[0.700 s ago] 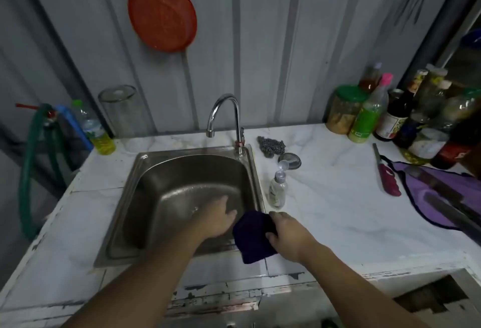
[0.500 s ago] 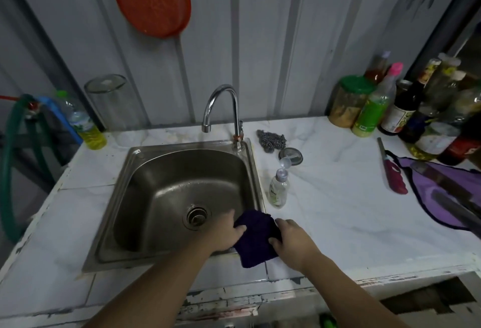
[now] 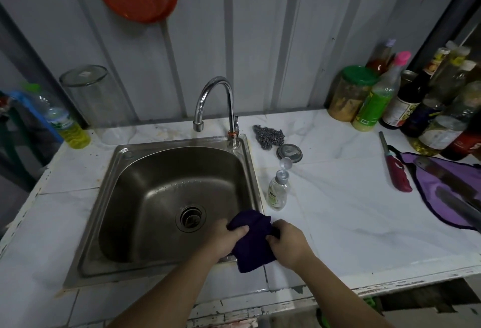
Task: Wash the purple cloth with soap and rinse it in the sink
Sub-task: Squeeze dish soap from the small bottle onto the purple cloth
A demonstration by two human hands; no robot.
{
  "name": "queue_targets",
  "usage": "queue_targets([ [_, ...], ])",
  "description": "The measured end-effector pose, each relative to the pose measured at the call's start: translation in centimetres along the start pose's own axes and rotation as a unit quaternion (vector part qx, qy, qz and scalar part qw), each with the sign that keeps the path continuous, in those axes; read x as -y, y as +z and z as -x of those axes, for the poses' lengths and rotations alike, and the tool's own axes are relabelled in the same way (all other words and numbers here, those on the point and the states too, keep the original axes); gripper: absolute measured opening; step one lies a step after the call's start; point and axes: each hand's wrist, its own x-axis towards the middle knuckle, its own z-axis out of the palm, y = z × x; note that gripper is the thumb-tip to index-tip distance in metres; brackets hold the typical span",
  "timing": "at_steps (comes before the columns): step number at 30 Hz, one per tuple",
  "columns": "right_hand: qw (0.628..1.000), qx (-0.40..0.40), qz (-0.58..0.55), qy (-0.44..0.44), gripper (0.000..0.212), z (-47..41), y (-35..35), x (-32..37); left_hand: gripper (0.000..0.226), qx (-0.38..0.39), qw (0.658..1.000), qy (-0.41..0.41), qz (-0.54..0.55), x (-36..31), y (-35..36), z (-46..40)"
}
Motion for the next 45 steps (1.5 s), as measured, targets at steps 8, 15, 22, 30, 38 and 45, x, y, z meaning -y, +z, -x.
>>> queue_targets([
  [8,0.992,-0.028,-0.125,0.002,0.017,-0.6,0.3,2.2,0.026,-0.043,0.945,-0.022,0.324,-2.0,0.0,0.8],
  [15,0.979,-0.069,-0.187,0.034,0.026,-0.9,-0.7,3.2,0.023,-0.049,0.939,-0.011,0.341,-3.6,-1.7,0.0],
  [22,0.964,-0.213,-0.149,0.061,0.057,-1.8,-3.4,3.1,0.013,-0.012,0.892,-0.024,0.451,-4.5,-3.2,-0.9],
  [30,0.975,-0.187,-0.119,0.009,0.036,-5.1,-4.2,4.4,0.017,-0.006,0.854,-0.034,0.520,-5.3,-4.5,-1.3],
  [38,0.977,-0.195,-0.071,-0.054,0.036,-5.8,-5.2,7.4,0.015,-0.028,0.873,-0.014,0.487,-5.2,-6.1,-1.4],
  [45,0.958,-0.198,0.141,-0.151,0.026,-5.9,-5.1,9.1,0.044,-0.147,0.932,0.081,0.321,-4.9,-7.6,-1.0],
])
